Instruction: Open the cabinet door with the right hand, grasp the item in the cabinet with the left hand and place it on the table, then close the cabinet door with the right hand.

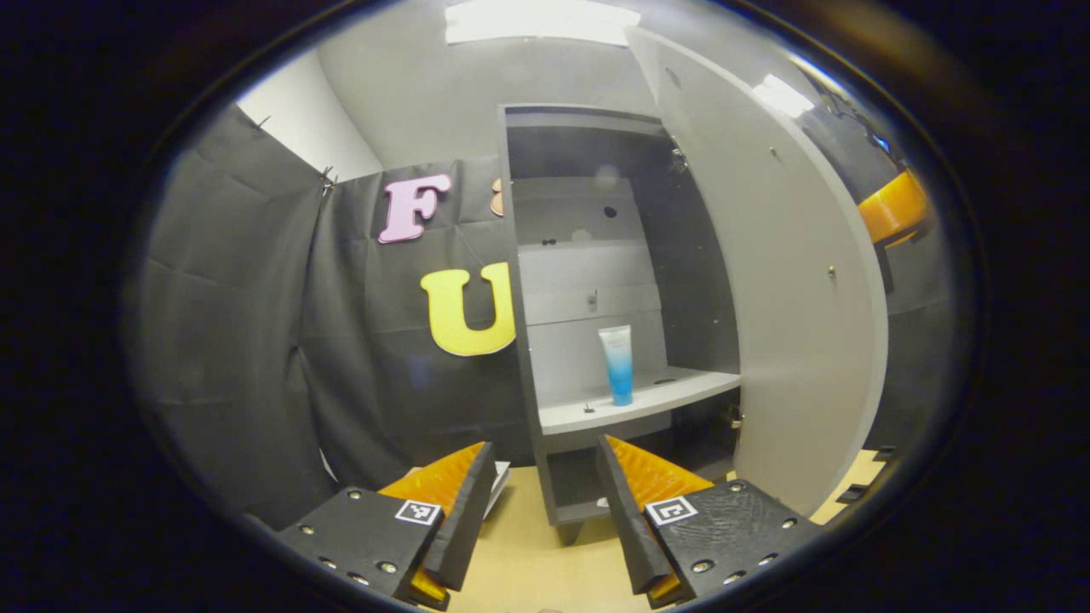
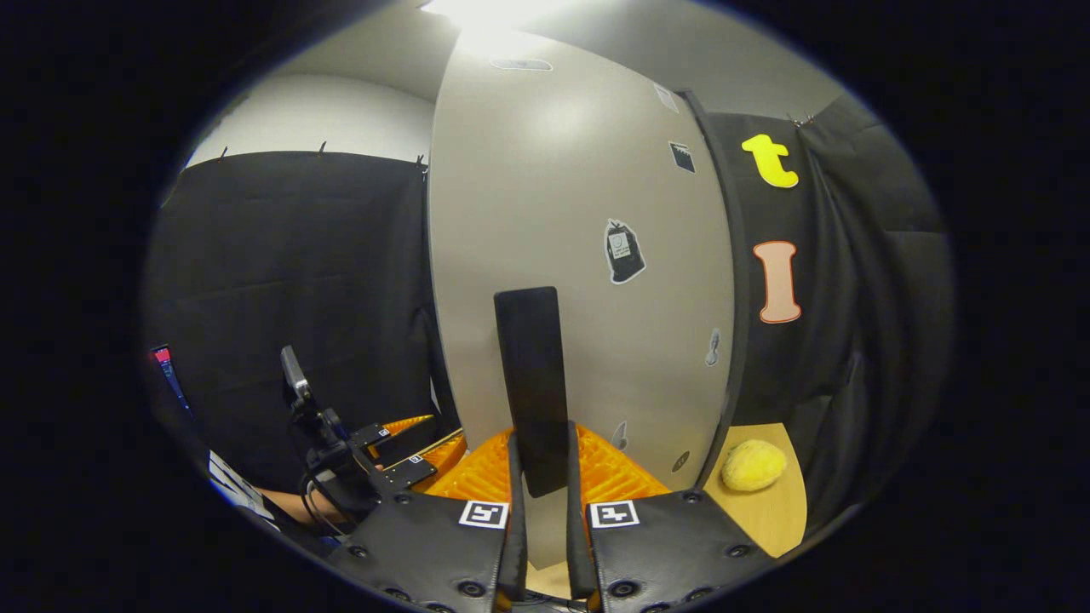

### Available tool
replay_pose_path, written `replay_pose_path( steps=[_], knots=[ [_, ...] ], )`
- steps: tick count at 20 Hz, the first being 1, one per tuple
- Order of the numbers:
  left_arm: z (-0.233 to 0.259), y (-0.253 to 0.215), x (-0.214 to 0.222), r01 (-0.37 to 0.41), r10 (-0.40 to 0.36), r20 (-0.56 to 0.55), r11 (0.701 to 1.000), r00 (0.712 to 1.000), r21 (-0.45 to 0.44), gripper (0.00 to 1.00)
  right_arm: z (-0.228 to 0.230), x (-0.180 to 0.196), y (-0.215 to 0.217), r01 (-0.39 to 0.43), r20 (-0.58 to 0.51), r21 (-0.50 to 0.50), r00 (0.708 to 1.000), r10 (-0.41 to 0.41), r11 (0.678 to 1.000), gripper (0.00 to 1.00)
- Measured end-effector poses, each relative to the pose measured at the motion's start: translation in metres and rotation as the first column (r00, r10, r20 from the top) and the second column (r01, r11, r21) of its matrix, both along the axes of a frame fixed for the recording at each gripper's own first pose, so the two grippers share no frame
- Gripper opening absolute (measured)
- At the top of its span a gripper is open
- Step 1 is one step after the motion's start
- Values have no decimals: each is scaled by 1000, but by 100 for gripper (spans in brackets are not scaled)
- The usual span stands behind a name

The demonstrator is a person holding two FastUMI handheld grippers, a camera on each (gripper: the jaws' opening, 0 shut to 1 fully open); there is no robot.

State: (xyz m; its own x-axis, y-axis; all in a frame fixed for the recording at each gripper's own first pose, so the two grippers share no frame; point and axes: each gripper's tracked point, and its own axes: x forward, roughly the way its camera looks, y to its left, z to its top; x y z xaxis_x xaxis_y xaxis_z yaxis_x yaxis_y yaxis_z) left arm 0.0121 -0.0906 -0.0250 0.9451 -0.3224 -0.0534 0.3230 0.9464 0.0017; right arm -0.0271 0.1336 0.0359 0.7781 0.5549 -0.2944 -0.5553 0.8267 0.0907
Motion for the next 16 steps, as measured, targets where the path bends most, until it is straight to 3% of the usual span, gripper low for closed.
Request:
replay_pose_path(
  steps=[1, 4, 8, 10, 13, 16],
  knots=[
    [-1, -7, 0, 8, -8, -5, 1000, 1000, -7, 72, 1, -2, -5, 4, -2, 1, 1000, -4, 1000, 21],
    [0, -29, -4, 32, -32, -14, 999, 999, -17, 71, 3, -5, -22, 25, -24, 32, 999, -24, 999, 17],
    [1, -45, -7, 62, -62, -12, 998, 998, -20, 71, 5, -11, -42, 67, -31, 41, 997, -66, 997, 20],
    [1, -53, -6, 74, -74, -10, 997, 997, -18, 72, 7, -12, -51, 97, -30, 36, 995, -96, 995, 16],
    [1, -62, -6, 89, -89, -8, 996, 996, -21, 72, 8, -10, -67, 145, -31, 48, 989, -144, 988, 23],
    [1, -66, -6, 93, -94, -16, 995, 995, -25, 71, 9, -3, -85, 196, -10, 30, 981, -196, 980, 19]
  ],
)
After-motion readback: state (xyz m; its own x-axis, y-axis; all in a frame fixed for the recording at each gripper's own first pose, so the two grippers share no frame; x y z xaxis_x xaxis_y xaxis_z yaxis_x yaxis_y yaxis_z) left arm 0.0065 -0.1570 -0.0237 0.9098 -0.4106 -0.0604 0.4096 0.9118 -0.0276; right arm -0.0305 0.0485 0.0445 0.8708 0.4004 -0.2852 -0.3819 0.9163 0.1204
